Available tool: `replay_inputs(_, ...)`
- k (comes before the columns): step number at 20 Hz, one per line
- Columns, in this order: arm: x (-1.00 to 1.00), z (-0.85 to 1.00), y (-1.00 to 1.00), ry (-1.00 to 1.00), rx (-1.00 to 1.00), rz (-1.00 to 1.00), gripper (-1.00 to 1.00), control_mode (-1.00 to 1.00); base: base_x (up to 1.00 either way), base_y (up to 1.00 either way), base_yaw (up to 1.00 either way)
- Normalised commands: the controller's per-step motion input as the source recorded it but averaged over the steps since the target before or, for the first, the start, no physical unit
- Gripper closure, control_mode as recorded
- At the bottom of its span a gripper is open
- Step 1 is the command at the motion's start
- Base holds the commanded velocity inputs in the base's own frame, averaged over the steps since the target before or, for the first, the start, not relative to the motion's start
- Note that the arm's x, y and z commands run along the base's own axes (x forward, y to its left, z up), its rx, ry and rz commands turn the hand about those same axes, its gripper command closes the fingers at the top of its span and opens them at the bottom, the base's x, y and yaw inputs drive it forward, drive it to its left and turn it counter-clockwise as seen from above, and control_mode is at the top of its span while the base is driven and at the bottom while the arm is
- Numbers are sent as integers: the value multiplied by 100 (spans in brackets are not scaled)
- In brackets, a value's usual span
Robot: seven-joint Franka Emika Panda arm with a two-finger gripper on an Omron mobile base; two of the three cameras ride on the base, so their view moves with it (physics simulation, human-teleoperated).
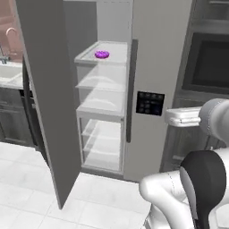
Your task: Take the cupcake and donut from the fridge and place them on the empty tray on the dining counter.
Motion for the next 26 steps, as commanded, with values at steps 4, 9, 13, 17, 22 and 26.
replay_inputs(4, 0, 0, 0, 0, 0, 0, -100, 100, 43, 100, -7)
replay_inputs(9, 0, 0, 0, 0, 0, 0, -100, 100, 38, 20, -2)
replay_inputs(13, 0, 0, 0, 0, 0, 0, -100, 100, 1, -77, 0)
replay_inputs(17, 0, 0, 0, 0, 0, 0, -100, 100, 36, -44, -31)
replay_inputs(22, 0, 0, 0, 0, 0, 0, -100, 100, 66, 6, -42)
replay_inputs(26, 0, 0, 0, 0, 0, 0, -100, 100, 98, 3, -6)
